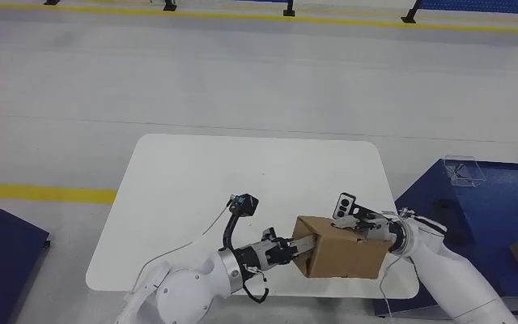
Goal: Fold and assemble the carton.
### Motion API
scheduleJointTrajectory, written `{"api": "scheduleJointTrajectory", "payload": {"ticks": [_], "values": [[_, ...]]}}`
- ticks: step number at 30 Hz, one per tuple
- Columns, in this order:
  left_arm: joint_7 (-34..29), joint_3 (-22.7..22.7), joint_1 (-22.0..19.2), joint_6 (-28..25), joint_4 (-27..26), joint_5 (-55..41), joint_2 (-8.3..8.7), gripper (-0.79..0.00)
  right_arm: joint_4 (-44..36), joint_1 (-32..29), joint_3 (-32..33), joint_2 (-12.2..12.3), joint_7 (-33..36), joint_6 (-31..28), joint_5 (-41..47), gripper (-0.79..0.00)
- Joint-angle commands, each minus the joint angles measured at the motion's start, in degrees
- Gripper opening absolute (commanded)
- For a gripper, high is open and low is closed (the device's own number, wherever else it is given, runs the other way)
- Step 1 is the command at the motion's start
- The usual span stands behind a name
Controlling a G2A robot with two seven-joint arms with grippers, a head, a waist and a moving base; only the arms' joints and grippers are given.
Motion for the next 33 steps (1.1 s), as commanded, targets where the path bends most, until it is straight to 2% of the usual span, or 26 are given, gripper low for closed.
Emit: {"api": "scheduleJointTrajectory", "payload": {"ticks": [1,5,12,19,21,23,25,28,31,33], "values": [[0.5,-2.4,1.66,0.03,-1.57,-0.24,0.36,0.0,0.97,0.67,0.43,0.02,-0.63,0.65,0.63,-0.785],[1.51,-8.43,5.74,-1.57,-4.15,-2.09,1.12,0.0,2.21,1.35,0.97,0.06,-3.11,3.13,3.09,-0.785],[2.3,-18.07,11.75,-5.0,-5.39,-9.73,1.89,0.0,2.21,1.35,0.97,0.06,-3.11,3.13,3.09,-0.785],[2.95,-18.61,12.18,-5.51,-5.38,-10.62,1.87,0.0,2.21,1.35,0.97,0.06,-3.11,3.13,3.09,-0.785],[2.95,-18.61,12.18,-5.51,-5.38,-10.62,1.87,0.0,1.31,1.45,1.56,0.04,-5.89,4.25,4.12,-0.785],[2.95,-18.61,12.18,-5.51,-5.38,-10.62,1.87,0.0,-0.25,2.45,3.56,0.09,-13.87,9.22,9.01,-0.785],[2.95,-18.61,12.18,-5.51,-5.38,-10.62,1.87,0.0,-1.12,3.34,5.09,-0.01,-25.56,16.95,19.56,-0.785],[2.95,-18.61,12.18,-5.51,-5.38,-10.62,1.87,0.0,-1.45,4.13,4.85,-0.26,-50.84,22.52,41.48,-0.785],[2.95,-18.61,12.18,-5.51,-5.38,-10.62,1.87,0.0,-6.48,5.21,2.92,0.04,-83.23,13.29,65.45,-0.785],[2.95,-18.61,12.18,-5.51,-5.38,-10.62,1.87,0.0,-10.85,6.67,2.48,0.39,-103.66,0.87,79.89,-0.785]]}}
